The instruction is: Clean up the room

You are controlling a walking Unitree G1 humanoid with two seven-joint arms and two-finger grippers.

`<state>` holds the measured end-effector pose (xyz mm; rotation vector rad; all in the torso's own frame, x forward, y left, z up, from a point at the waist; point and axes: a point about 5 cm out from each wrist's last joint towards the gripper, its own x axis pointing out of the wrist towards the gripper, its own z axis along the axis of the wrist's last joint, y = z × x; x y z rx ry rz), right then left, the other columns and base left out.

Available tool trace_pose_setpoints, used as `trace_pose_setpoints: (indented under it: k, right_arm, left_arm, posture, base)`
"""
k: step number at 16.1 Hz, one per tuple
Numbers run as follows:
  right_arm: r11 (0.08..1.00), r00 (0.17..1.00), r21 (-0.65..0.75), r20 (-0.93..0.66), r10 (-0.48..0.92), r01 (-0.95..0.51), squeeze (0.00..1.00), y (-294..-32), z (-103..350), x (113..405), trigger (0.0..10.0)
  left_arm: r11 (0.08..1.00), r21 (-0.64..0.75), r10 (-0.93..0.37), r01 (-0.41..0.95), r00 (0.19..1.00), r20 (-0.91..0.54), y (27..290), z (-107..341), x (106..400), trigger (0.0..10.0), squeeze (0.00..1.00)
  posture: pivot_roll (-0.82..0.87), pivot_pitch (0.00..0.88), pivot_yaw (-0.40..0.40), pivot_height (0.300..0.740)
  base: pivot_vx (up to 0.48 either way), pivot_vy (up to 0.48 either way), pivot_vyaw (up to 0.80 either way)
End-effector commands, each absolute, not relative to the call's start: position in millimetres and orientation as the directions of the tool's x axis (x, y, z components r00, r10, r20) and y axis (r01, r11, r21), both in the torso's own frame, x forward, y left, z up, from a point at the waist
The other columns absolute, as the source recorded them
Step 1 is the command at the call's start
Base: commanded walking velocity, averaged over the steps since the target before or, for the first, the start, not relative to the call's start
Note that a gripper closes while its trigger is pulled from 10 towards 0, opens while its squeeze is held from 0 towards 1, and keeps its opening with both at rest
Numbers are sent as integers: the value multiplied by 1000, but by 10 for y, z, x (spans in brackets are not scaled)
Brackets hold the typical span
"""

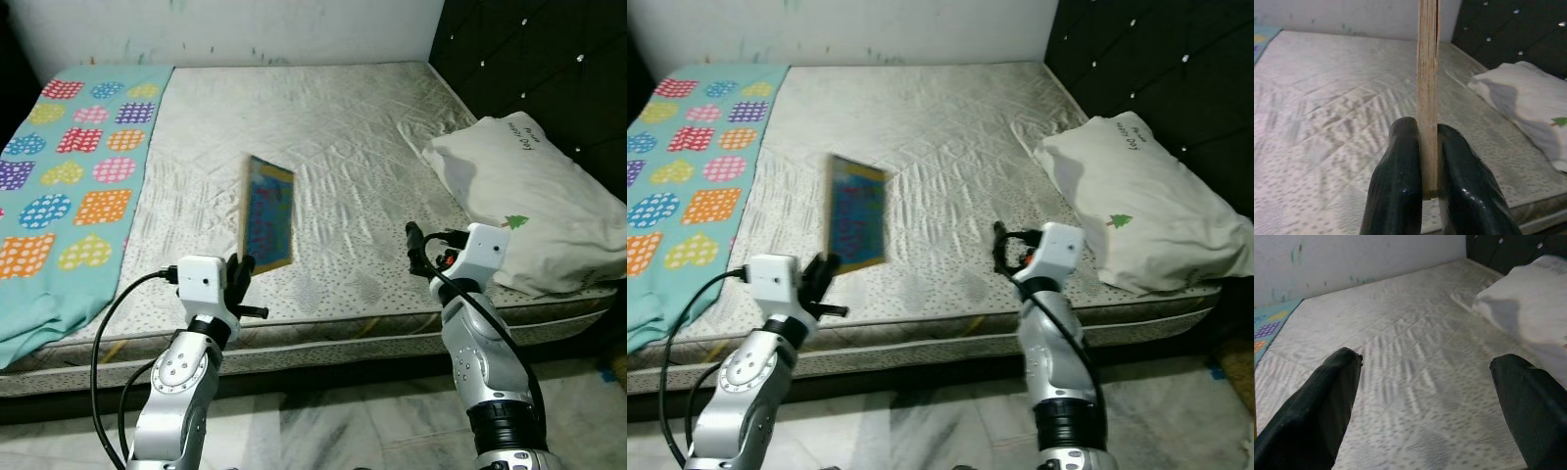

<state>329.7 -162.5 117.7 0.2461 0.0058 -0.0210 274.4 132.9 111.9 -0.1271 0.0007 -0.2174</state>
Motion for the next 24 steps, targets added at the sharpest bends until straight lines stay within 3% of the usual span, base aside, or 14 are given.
trace_pose_setpoints:
  k: [1, 5, 17, 24]
  right_arm:
    - [969, 1000, 245, 0, -10, 9, 0, -1584, 1192, 3300, 10000]
    - [971, 1000, 239, 3, -10, 9, 0, -1591, 1196, 3309, 10000]
    - [972, 1000, 234, 6, -9, 7, 0, -1597, 1194, 3301, 10000]
    - [978, 1000, 210, 21, 9, -13, 0, -1574, 1211, 3320, 10000]
  left_arm:
    - [972, -108, -202, 208, 977, 64, 1385, 1206, 2761, 10000, 0]
    - [963, -128, -227, 237, 970, 87, 1366, 1229, 2757, 10000, 0]
    - [958, -136, -241, 252, 966, 94, 1355, 1234, 2751, 10000, 0]
    - [960, -140, -229, 241, 969, 95, 1344, 1242, 2769, 10000, 0]
  posture:
    - [-12, 108, -31, 740]
    - [-13, 105, -32, 740]
    - [-13, 103, -31, 740]
    - [-9, 93, -30, 740]
  base:
    - [0, 0, 0]
    - [60, 0, 0]
    - [301, 0, -127]
    - [0, 0, 0]
